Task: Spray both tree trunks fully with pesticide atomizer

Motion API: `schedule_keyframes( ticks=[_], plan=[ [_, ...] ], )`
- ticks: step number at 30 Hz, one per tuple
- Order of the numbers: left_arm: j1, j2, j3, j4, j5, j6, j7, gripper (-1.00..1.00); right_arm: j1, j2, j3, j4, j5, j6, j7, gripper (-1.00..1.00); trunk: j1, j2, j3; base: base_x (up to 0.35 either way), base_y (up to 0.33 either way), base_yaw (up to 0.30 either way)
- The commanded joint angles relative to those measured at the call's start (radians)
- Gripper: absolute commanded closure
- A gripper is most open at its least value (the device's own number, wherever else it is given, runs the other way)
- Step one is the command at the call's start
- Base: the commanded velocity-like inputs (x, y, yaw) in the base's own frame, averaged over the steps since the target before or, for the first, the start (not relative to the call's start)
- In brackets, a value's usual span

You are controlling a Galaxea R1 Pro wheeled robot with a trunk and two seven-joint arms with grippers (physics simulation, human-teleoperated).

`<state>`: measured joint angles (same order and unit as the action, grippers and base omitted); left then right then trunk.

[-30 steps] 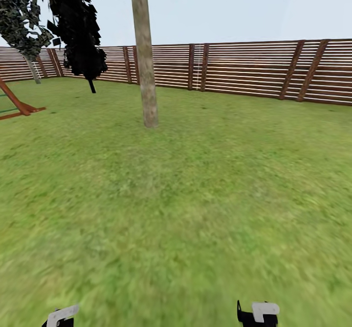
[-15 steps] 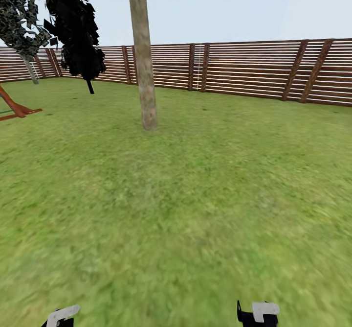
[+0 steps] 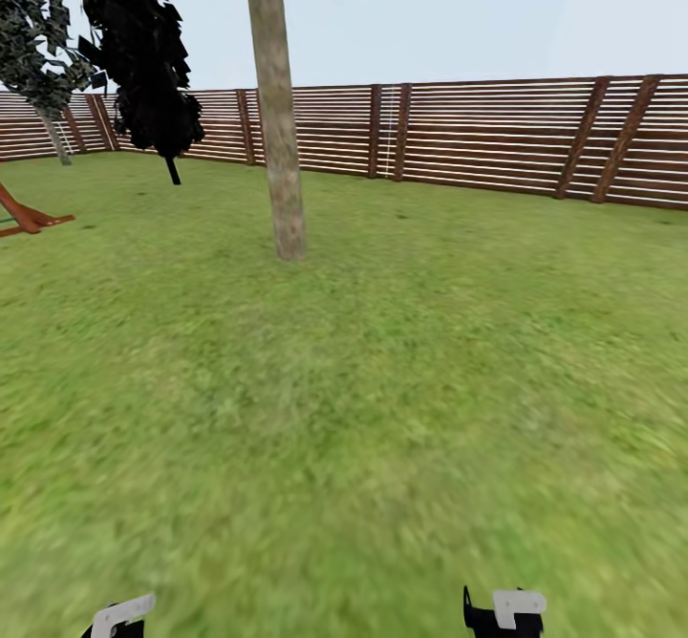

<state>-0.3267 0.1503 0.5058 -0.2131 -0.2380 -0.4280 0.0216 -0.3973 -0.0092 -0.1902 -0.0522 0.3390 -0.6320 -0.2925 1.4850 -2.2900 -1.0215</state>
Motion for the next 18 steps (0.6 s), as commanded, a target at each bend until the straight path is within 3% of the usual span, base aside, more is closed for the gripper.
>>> schedule_keyframes(
  ticks=[1, 18],
  plan=[
    [0.000, 0.000, 0.000, 0.000, 0.000, 0.000, 0.000, 1.00, 0.000, 0.000, 0.000, 0.000, 0.000, 0.000, 0.000, -1.00, 0.000, 0.000, 0.000, 0.338, 0.000, 0.000],
    [0.000, 0.000, 0.000, 0.000, 0.000, 0.000, 0.000, 1.00, 0.000, 0.000, 0.000, 0.000, 0.000, 0.000, 0.001, -1.00, 0.000, 0.000, 0.000, 0.338, 0.000, 0.000]
  ],
)
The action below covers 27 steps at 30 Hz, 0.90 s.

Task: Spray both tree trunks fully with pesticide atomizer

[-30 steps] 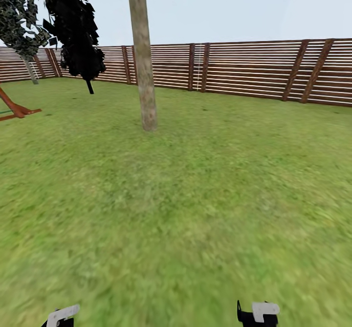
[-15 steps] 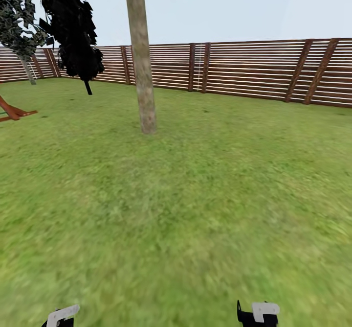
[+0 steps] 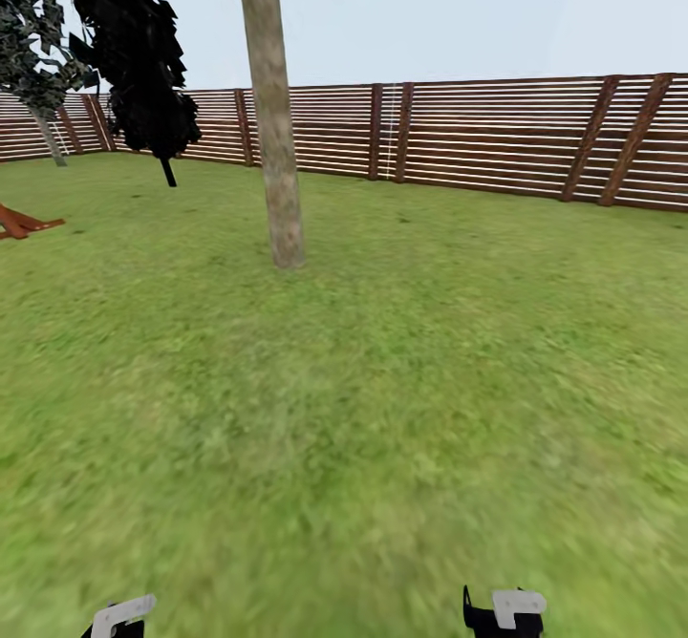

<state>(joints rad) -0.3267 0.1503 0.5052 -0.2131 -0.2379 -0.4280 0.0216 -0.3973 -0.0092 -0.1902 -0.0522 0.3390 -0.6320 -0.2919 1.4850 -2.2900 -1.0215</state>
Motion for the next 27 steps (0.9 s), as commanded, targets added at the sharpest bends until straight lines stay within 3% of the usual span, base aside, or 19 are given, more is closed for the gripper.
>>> schedule_keyframes(
  ticks=[1, 11, 27],
  plan=[
    [0.000, 0.000, 0.000, 0.000, 0.000, 0.000, 0.000, 1.00, 0.000, 0.000, 0.000, 0.000, 0.000, 0.000, 0.000, -1.00, 0.000, 0.000, 0.000, 0.338, 0.000, 0.000],
    [0.000, 0.000, 0.001, 0.000, 0.000, 0.000, 0.000, 1.00, 0.000, 0.002, 0.000, -0.002, -0.001, -0.003, -0.001, -1.00, 0.000, 0.000, 0.000, 0.338, 0.000, 0.019],
    [0.000, 0.000, 0.001, 0.000, -0.001, 0.000, 0.000, 1.00, 0.000, 0.002, 0.000, -0.002, 0.000, -0.002, 0.000, -1.00, 0.000, 0.000, 0.000, 0.338, 0.000, 0.257]
  ],
)
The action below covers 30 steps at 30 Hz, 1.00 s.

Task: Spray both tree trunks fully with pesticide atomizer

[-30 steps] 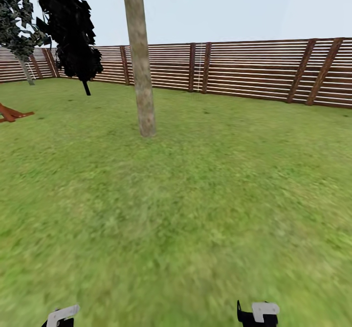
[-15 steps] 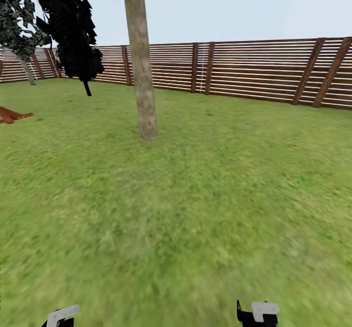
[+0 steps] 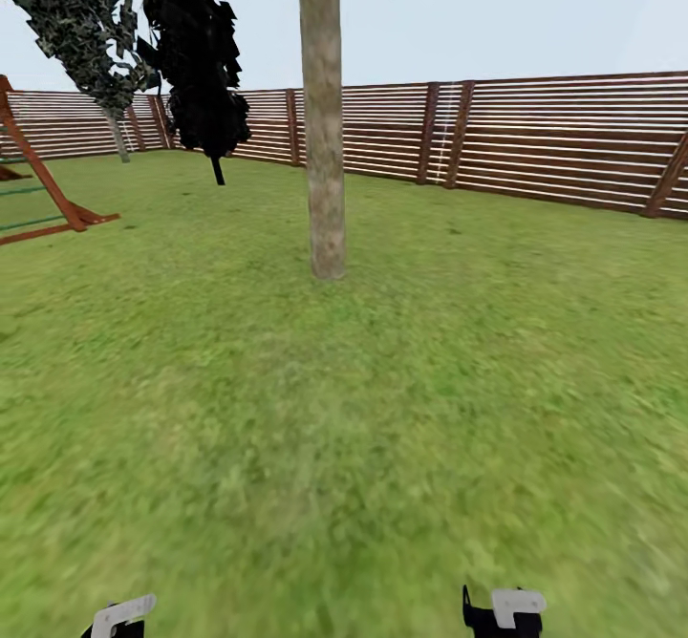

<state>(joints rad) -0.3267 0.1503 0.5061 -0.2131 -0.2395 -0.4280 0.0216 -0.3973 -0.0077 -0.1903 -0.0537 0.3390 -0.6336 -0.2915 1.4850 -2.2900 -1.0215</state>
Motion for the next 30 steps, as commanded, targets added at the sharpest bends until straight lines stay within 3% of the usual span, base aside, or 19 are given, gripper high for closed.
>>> schedule_keyframes(
  ticks=[1, 30],
  plan=[
    [0.000, 0.000, 0.000, 0.000, 0.000, 0.000, 0.000, 1.00, 0.000, 0.000, 0.000, 0.000, 0.000, 0.000, 0.000, -1.00, 0.000, 0.000, 0.000, 0.338, 0.000, 0.084],
    [0.000, 0.000, 0.000, 0.000, 0.002, 0.000, 0.000, 1.00, 0.000, -0.004, 0.000, 0.000, 0.000, 0.000, -0.002, -1.00, 0.000, 0.000, 0.000, 0.338, 0.000, 0.003]
  ],
)
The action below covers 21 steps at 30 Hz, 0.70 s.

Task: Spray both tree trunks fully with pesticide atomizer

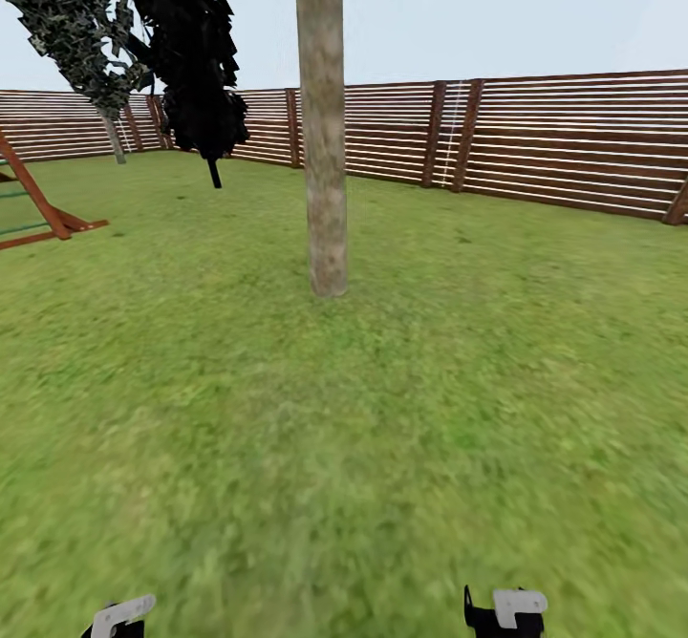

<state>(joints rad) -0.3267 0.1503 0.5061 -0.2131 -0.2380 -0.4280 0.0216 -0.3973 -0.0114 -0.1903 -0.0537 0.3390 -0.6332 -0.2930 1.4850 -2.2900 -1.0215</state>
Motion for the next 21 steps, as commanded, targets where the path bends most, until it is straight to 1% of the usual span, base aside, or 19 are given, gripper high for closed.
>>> schedule_keyframes(
  ticks=[1, 21],
  plan=[
    [0.000, 0.000, 0.000, 0.000, 0.000, 0.000, 0.000, 1.00, 0.000, 0.000, 0.000, 0.000, 0.000, 0.000, 0.000, -1.00, 0.000, 0.000, 0.000, 0.338, 0.000, 0.000],
    [0.000, 0.000, 0.000, 0.000, 0.000, 0.000, 0.000, 1.00, 0.000, 0.001, 0.000, 0.000, 0.000, 0.000, 0.000, -1.00, 0.000, 0.000, 0.000, 0.338, 0.000, 0.000]
  ],
)
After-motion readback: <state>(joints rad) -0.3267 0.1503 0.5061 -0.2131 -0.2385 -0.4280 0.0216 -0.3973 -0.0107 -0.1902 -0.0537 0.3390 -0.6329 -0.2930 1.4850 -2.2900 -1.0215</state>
